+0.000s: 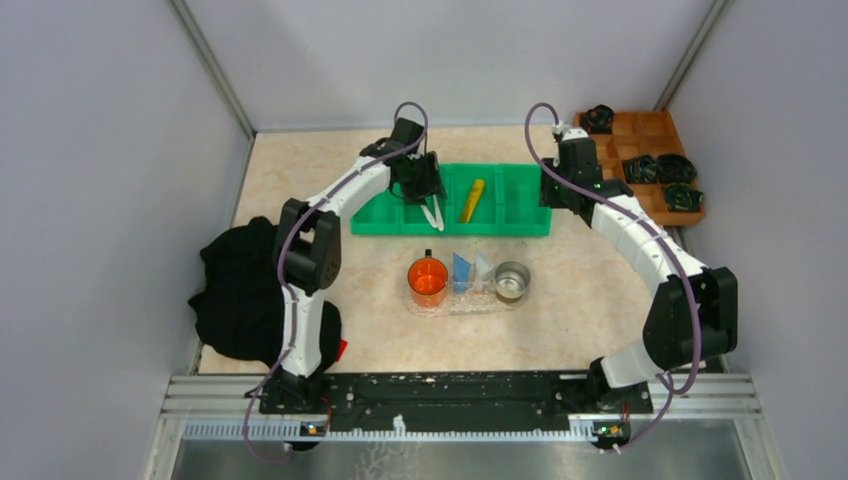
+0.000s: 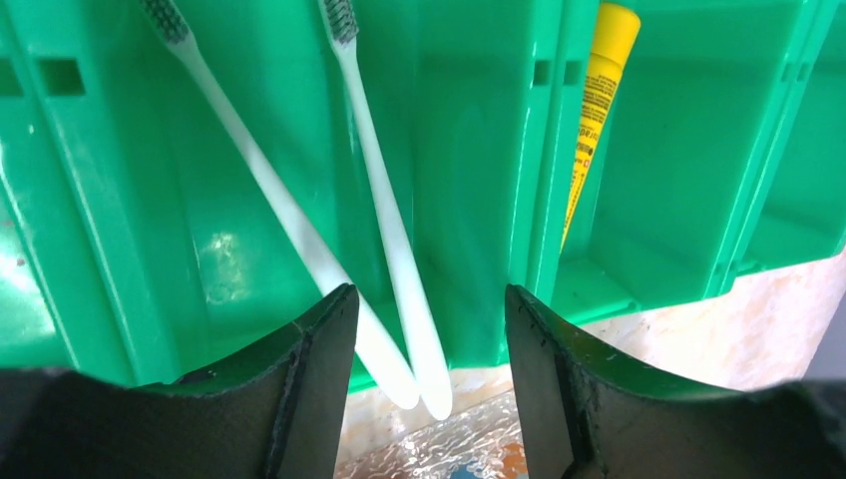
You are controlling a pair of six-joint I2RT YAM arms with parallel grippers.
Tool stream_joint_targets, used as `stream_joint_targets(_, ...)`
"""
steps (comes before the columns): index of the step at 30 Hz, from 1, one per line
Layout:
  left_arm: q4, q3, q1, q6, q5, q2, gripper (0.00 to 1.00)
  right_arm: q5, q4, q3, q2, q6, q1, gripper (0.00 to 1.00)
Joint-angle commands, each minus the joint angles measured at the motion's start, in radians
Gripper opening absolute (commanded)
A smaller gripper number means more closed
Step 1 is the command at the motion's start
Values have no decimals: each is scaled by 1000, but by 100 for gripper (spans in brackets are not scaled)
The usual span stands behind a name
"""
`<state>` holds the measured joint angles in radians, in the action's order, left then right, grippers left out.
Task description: Prepare toiletry sets of a toothbrush and toothpaste on the tray
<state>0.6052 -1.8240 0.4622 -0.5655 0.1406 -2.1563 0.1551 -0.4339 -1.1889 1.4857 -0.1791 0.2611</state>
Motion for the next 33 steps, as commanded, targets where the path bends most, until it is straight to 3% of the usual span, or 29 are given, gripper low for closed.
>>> stream_joint_targets(1, 0, 45, -16, 6, -2, 61, 62, -11, 46, 7, -11, -8, 9, 40)
stream_joint_targets(7, -24, 80, -36, 3, 9, 61, 62, -15, 47, 6, -10, -11, 9, 40)
stream_joint_targets(18, -1, -58, -37, 4, 8, -80, 56, -23, 55, 14, 1, -15, 10, 39)
stream_joint_targets(33, -17, -99, -37, 3, 22, -170, 54, -33, 76, 24, 25, -19, 13, 38)
